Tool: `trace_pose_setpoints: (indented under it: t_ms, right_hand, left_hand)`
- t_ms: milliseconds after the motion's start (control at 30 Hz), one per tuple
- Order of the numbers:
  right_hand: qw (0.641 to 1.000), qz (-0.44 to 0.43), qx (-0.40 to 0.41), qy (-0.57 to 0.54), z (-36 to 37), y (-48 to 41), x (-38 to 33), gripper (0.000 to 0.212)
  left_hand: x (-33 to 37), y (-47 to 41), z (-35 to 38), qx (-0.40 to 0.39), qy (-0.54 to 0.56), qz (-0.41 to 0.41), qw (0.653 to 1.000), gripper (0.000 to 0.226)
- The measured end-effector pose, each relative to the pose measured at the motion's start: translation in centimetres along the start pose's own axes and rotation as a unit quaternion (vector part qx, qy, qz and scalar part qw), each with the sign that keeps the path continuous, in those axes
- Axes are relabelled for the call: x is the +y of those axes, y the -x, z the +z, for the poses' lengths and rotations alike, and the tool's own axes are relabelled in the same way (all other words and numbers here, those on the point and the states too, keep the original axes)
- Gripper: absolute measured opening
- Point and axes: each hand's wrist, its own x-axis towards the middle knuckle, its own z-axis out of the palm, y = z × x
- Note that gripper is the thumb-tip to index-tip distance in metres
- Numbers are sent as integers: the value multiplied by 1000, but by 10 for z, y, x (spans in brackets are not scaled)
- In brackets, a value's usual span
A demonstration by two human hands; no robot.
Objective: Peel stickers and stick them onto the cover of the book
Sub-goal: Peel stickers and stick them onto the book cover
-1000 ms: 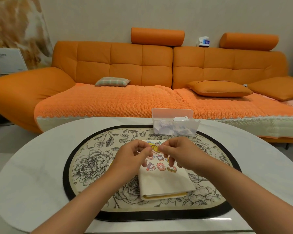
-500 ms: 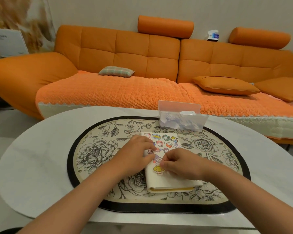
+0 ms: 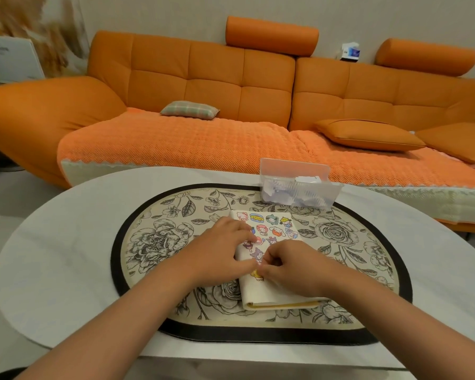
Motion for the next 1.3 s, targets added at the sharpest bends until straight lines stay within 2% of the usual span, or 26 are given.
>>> trace_pose_setpoints:
  t_ms: [133,233,333,400,467,500,600,733,833,900,1067,1300]
  right_hand:
    - [996,27,51,66,1,3,-3,29]
    - [985,21,119,124,2,9,-1,45]
    - [986,-43,144,69,6,18,4,30]
    - [980,-91,152,89,11,23,8,16]
    - [971,-142,155,115,15,28,15,17]
    - [966,-163,156,127,17,31,18,22]
    - [954,-198,157,160,23,38,26,34]
    - [945,-221,164,177,29,45,28,32]
    - [944,-222,162,185,30,45,32,36]
    - [945,-221,159,184,30,43,33,41]
    - [945,-216,149,196,30,42,29,40]
    - [943,-211,140,217,34,37,21,44]
  left_hand:
    - [3,5,1,-10,-29,3,1000,60]
    - [4,9,4,8,-39,9,999,63]
    - [5,14,7,60,-36,31,997,58]
    - [5,19,9,104,-47,69,991,43]
    - [6,25,11,131,-67,101,984,30]
    - [7,29,12,133,-76,111,982,31]
    - [5,40,17,100,-108,125,981,43]
    - [11,51,20,41,-153,102,982,55]
    - [10,58,20,38,-161,103,981,62]
    - [9,62,21,51,-171,117,977,59]
    - [10,67,22,81,-149,153,974,37]
    - [15,70,24,45,-113,114,986,41]
